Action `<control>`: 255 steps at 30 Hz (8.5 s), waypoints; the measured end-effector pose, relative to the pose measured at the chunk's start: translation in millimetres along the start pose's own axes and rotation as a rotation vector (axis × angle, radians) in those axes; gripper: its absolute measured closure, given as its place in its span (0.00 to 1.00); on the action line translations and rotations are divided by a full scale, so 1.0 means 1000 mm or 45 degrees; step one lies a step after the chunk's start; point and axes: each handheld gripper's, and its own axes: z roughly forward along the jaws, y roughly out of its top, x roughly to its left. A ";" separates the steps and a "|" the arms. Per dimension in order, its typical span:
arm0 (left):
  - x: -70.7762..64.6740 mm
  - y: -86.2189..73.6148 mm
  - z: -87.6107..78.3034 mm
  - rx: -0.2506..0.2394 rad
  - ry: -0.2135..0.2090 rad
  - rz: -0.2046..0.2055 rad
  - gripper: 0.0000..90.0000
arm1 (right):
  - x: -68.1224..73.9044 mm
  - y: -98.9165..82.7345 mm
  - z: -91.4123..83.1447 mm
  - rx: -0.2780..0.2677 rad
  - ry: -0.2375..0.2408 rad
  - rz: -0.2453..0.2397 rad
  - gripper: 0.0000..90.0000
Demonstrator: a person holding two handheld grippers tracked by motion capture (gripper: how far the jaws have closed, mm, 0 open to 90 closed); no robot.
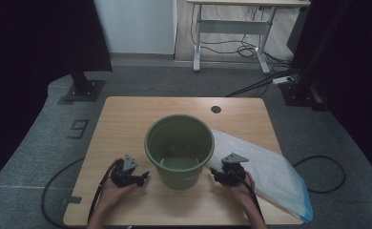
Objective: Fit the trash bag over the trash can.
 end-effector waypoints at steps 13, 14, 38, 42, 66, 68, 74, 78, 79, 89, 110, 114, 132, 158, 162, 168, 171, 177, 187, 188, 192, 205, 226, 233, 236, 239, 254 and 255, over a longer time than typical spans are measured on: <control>-0.004 -0.005 -0.002 0.019 0.020 0.006 0.22 | 0.002 -0.005 0.015 0.000 -0.018 0.020 0.67; -0.004 -0.005 -0.003 0.019 0.019 0.005 0.22 | 0.001 -0.006 0.015 -0.011 -0.018 0.037 0.73; -0.003 -0.007 -0.003 0.013 0.029 -0.002 0.22 | -0.014 0.002 -0.027 -0.271 -0.154 0.122 0.99; -0.004 -0.007 -0.003 0.013 0.035 -0.002 0.22 | -0.017 0.009 -0.043 -0.352 -0.169 0.138 0.99; -0.003 -0.008 -0.005 0.000 0.040 -0.015 0.22 | -0.034 0.042 -0.134 -0.726 -0.184 0.254 0.99; -0.003 -0.007 -0.005 -0.002 0.037 -0.015 0.22 | -0.036 0.046 -0.139 -0.737 -0.183 0.263 0.99; -0.002 -0.007 -0.005 -0.004 0.033 -0.021 0.22 | -0.034 0.060 -0.157 -0.798 -0.191 0.264 0.99; -0.002 -0.008 -0.005 -0.005 0.034 -0.024 0.22 | -0.028 0.075 -0.171 -0.861 -0.201 0.255 0.99; -0.002 -0.008 -0.005 -0.003 0.033 -0.026 0.22 | -0.026 0.079 -0.175 -0.878 -0.204 0.248 0.99; 0.000 -0.008 -0.006 -0.010 0.027 -0.040 0.22 | -0.001 0.126 -0.204 -1.021 -0.185 0.179 0.99; 0.004 -0.009 -0.007 -0.013 -0.012 -0.076 0.22 | 0.040 0.177 -0.217 -1.072 -0.149 0.036 0.99; 0.003 -0.009 -0.006 -0.011 -0.013 -0.070 0.22 | 0.039 0.174 -0.217 -1.062 -0.148 0.032 0.99; 0.002 -0.008 -0.008 -0.009 -0.012 -0.071 0.22 | 0.066 0.134 -0.161 -0.872 -0.039 -0.044 0.99; 0.008 -0.003 -0.021 -0.075 -0.081 -0.179 0.24 | 0.102 0.076 -0.117 -0.644 0.215 -0.136 0.98; 0.009 -0.004 -0.021 -0.071 -0.081 -0.184 0.24 | 0.104 0.071 -0.119 -0.624 0.229 -0.154 0.97; 0.009 -0.005 -0.020 -0.066 -0.083 -0.182 0.24 | 0.105 0.068 -0.124 -0.609 0.248 -0.156 0.74; 0.010 -0.006 -0.019 -0.055 -0.084 -0.183 0.24 | 0.109 0.062 -0.139 -0.670 0.201 -0.154 0.63; 0.008 -0.006 -0.017 -0.042 -0.079 -0.175 0.24 | 0.108 0.049 -0.165 -0.719 0.161 -0.130 0.54; 0.008 -0.008 -0.016 -0.033 -0.077 -0.174 0.24 | 0.082 0.015 -0.185 -0.686 0.017 -0.070 0.37; 0.007 -0.008 -0.016 -0.032 -0.078 -0.174 0.24 | 0.078 0.010 -0.186 -0.683 0.001 -0.059 0.36; 0.006 -0.008 -0.014 -0.022 -0.081 -0.166 0.24 | 0.070 -0.004 -0.189 -0.679 -0.028 -0.059 0.31; 0.004 -0.008 -0.013 -0.012 -0.090 -0.159 0.24 | 0.056 -0.031 -0.170 -0.550 -0.149 -0.034 0.22; 0.003 -0.009 -0.010 0.016 -0.108 -0.143 0.25 | 0.034 -0.031 -0.169 -0.546 -0.190 -0.029 0.22; 0.002 -0.009 -0.009 0.023 -0.109 -0.140 0.25 | 0.030 -0.023 -0.167 -0.539 -0.125 -0.043 0.22; 0.001 -0.009 -0.009 0.023 -0.109 -0.139 0.25 | 0.030 -0.020 -0.162 -0.525 -0.095 -0.058 0.22; 0.002 -0.009 -0.009 0.024 -0.108 -0.139 0.25 | 0.031 -0.018 -0.156 -0.504 -0.058 -0.060 0.22; 0.003 -0.009 -0.009 0.024 -0.097 -0.140 0.26 | 0.032 -0.026 -0.139 -0.451 -0.223 0.015 0.78; 0.002 -0.009 -0.010 0.021 -0.098 -0.142 0.26 | 0.031 -0.026 -0.140 -0.469 -0.223 0.031 0.83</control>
